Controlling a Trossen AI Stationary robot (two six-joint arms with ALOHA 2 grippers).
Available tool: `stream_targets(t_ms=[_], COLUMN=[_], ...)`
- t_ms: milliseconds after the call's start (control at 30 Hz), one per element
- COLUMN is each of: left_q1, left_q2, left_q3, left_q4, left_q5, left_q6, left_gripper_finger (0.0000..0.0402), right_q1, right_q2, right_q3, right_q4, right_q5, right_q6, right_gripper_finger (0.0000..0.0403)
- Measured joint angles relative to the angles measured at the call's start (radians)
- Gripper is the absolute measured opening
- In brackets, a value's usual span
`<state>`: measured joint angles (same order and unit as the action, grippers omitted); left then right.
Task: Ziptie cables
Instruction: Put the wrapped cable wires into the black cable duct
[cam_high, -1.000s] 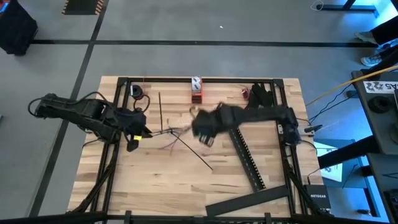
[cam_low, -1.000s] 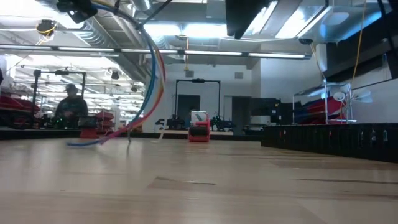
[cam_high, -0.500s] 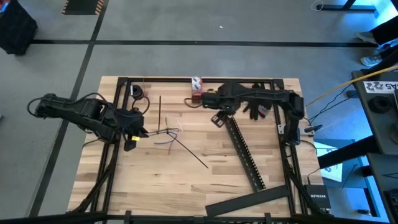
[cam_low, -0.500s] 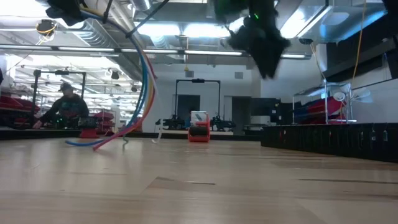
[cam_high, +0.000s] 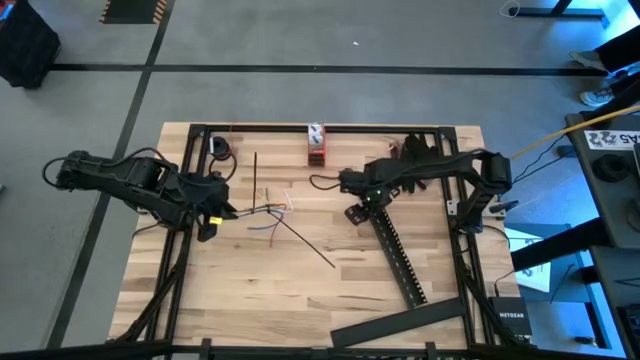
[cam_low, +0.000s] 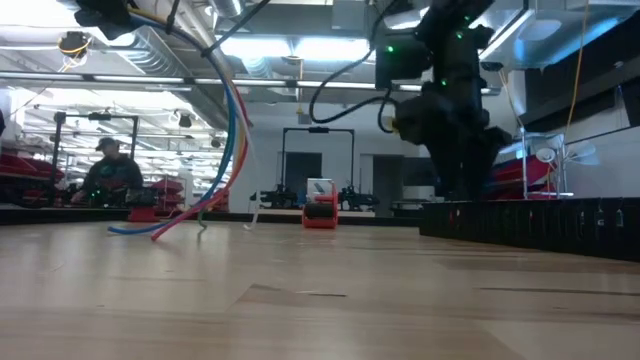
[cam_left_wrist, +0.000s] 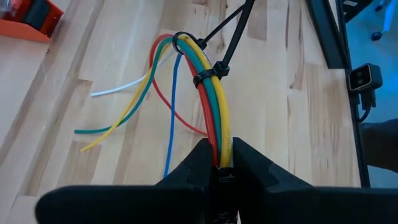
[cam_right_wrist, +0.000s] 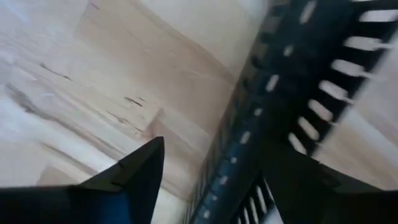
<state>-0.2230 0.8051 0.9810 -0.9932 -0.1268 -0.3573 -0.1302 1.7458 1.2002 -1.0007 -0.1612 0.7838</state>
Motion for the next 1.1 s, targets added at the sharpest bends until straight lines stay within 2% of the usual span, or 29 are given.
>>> stream_targets(t_ms=[133, 233, 333, 500, 567, 733, 867, 1000, 1100], left_q1=[0.0, 0.0, 0.0, 0.0, 0.0, 0.0, 0.0, 0.0, 0.0], left_q2=[0.0, 0.0, 0.0, 0.0, 0.0, 0.0, 0.0, 0.0, 0.0], left_q3=[0.0, 0.0, 0.0, 0.0, 0.0, 0.0, 0.0, 0.0, 0.0], left_q4=[0.0, 0.0, 0.0, 0.0, 0.0, -0.001, -0.003, -0.017, -0.022], left_q5=[0.0, 0.003, 0.004, 0.005, 0.011, 0.012, 0.012, 0.012, 0.031], left_q6=[0.018, 0.026, 0.033, 0.034, 0.04, 0.044, 0.042, 0.043, 0.04], left_gripper_finger=[0.0032, 0.0032, 0.0032, 0.0032, 0.0032, 0.0032, 0.0039, 0.0038, 0.0033], right_q1=[0.036, 0.058, 0.084, 0.113, 0.121, 0.154, 0.178, 0.186, 0.189], right_q2=[0.0, 0.0, 0.001, 0.005, 0.006, 0.006, 0.006, 0.019, 0.058], right_q3=[-0.085, -0.126, -0.148, -0.149, -0.149, -0.134, -0.131, -0.131, -0.131], right_q4=[0.089, 0.146, 0.215, 0.356, 0.446, 0.677, 0.815, 0.835, 0.835], right_q5=[0.029, 0.03, 0.033, 0.045, 0.054, 0.144, 0.168, 0.197, 0.17], right_q6=[0.046, 0.047, 0.028, -0.033, -0.067, -0.225, -0.383, -0.425, -0.424], right_gripper_finger=[0.0253, 0.0223, 0.0164, 0.0035, 0.0011, 0.0022, 0.0006, 0.001, 0.0013])
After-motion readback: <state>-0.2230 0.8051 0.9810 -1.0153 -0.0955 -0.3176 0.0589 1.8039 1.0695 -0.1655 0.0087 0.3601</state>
